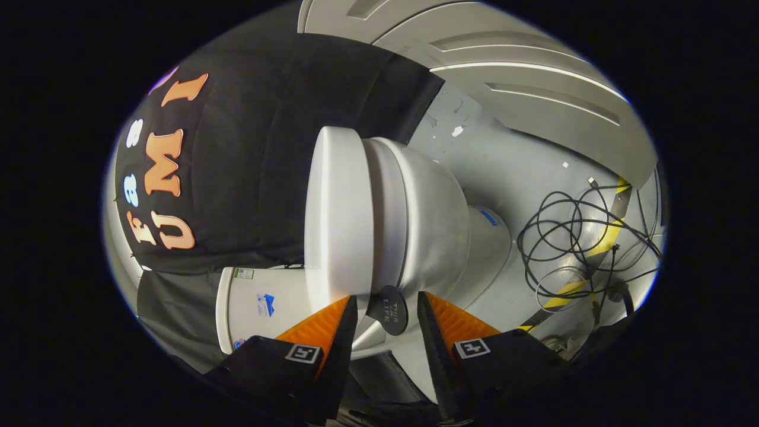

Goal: Open the toilet lid.

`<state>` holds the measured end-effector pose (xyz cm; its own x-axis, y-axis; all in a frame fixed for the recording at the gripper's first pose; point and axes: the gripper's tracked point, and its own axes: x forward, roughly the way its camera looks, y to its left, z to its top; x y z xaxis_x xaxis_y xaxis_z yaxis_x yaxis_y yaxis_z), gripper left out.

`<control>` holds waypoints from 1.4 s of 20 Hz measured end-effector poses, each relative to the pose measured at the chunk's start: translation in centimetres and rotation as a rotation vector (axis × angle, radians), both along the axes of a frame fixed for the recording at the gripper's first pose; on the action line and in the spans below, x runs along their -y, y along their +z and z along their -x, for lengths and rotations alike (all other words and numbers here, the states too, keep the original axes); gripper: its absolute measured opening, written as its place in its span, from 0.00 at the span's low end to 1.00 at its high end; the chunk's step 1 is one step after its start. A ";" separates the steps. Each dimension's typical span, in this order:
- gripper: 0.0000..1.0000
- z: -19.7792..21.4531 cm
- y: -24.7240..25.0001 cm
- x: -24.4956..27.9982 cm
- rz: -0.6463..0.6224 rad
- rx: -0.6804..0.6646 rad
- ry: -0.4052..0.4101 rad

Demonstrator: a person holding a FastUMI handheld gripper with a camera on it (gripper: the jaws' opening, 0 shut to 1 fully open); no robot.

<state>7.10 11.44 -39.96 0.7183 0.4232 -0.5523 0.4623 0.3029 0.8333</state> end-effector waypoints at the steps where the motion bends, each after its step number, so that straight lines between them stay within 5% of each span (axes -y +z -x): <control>1: 0.49 -0.4 -0.2 0.4 -0.003 -0.007 -0.027; 5: 0.23 -0.1 -0.9 0.2 -0.022 -0.030 -0.024; 13: 0.22 0.0 -0.2 2.0 -0.103 -0.006 -0.050; 16: 0.08 -0.9 -0.4 -0.2 -0.108 0.018 -0.047; 28: 0.08 -0.9 -0.2 0.2 -0.156 -0.008 -0.105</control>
